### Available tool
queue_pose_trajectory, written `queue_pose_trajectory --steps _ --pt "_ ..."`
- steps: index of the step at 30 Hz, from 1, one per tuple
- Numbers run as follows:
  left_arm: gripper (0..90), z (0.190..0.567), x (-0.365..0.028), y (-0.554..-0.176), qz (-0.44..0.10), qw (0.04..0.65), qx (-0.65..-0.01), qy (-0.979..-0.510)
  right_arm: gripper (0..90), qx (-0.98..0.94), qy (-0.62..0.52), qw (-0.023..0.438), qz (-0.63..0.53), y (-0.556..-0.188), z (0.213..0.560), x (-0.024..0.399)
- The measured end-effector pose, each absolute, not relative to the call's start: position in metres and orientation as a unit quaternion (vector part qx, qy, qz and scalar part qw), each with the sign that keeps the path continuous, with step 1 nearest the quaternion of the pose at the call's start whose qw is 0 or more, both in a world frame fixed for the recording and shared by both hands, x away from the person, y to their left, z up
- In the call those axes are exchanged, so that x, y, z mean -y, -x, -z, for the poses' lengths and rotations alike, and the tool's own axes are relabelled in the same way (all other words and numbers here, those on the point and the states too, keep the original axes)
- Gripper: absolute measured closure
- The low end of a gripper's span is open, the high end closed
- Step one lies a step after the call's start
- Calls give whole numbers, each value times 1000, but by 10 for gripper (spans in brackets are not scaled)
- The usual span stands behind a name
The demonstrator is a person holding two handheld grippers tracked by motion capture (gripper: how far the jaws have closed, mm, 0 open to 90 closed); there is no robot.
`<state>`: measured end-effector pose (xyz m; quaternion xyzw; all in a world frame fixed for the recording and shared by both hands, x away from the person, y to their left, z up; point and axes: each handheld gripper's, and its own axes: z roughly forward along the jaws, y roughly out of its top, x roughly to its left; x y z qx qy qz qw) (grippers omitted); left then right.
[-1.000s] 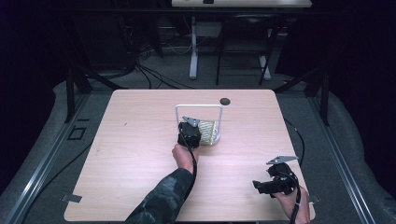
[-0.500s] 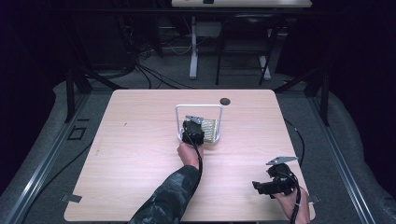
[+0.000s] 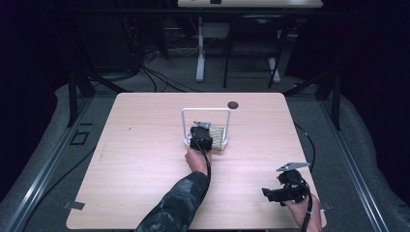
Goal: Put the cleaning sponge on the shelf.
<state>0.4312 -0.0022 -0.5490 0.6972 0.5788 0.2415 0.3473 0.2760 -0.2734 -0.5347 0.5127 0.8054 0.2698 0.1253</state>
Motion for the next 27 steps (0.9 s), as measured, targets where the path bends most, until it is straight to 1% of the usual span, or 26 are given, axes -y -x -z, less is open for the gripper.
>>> queue_pose_trajectory --steps 5,6,8,9,12,14,16,18,21,27 --pt "860 549 2 -432 -242 348 -575 -700 137 -805 -513 125 -270 -276 535 274" --pt "829 549 2 -431 -241 350 -575 -699 137 -805 -513 125 -270 -276 535 274" --pt "717 549 2 -431 -242 348 -575 -700 137 -805 -513 125 -270 -276 535 274" --pt "690 549 2 -431 -242 347 -574 -701 138 -805 -513 125 -269 -276 535 274" --pt "549 548 3 -429 -253 338 -571 -704 138 -805 -513 125 -269 -276 534 274" --pt "484 548 1 -429 -254 333 -568 -708 137 -806 -513 124 -268 -276 534 274" --pt "445 548 -1 -427 -252 333 -564 -712 137 -807 -513 124 -267 -276 534 274" --pt "434 548 -3 -425 -250 335 -561 -714 138 -807 -512 124 -266 -276 534 273" --pt "393 546 -6 -423 -253 337 -554 -718 138 -807 -512 125 -266 -276 534 273" --pt "321 542 -11 -418 -241 349 -540 -727 138 -808 -511 125 -265 -276 534 273"
